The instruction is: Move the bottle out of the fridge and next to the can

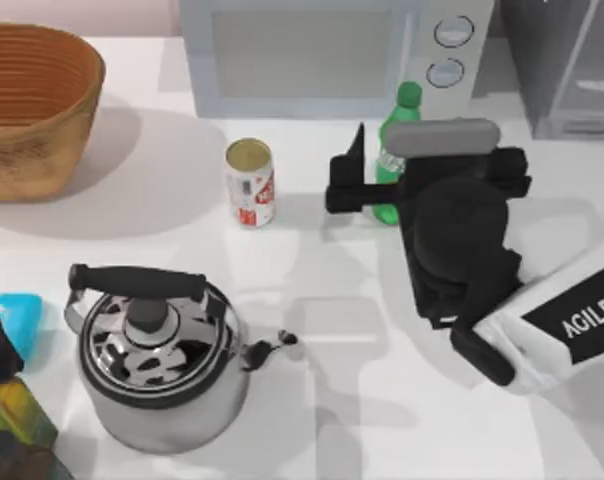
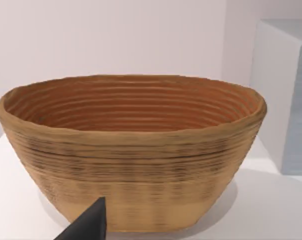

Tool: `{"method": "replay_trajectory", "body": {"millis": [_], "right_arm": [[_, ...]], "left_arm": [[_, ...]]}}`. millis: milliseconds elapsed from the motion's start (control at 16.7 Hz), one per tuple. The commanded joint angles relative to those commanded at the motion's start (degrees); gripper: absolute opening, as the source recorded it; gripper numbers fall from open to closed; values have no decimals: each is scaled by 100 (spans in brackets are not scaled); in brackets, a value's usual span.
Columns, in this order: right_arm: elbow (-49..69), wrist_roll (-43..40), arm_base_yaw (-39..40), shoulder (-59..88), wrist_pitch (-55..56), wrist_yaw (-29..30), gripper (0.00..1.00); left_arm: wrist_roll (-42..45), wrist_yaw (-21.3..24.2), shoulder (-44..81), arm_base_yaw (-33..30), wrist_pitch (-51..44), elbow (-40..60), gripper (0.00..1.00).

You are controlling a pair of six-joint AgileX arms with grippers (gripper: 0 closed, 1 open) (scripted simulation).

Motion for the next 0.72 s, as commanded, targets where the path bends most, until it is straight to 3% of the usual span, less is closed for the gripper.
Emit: {"method": "replay_trajectory", "body": {"millis": [300, 720], "right_arm": [[-966, -30, -575, -1788, -895, -1134, 100], [-2715, -112, -2024, -6182, -3007, -2771, 100]], "left_arm": [[0, 0, 0, 0, 0, 0, 100], [0, 0, 0, 0, 0, 0, 100]]}}
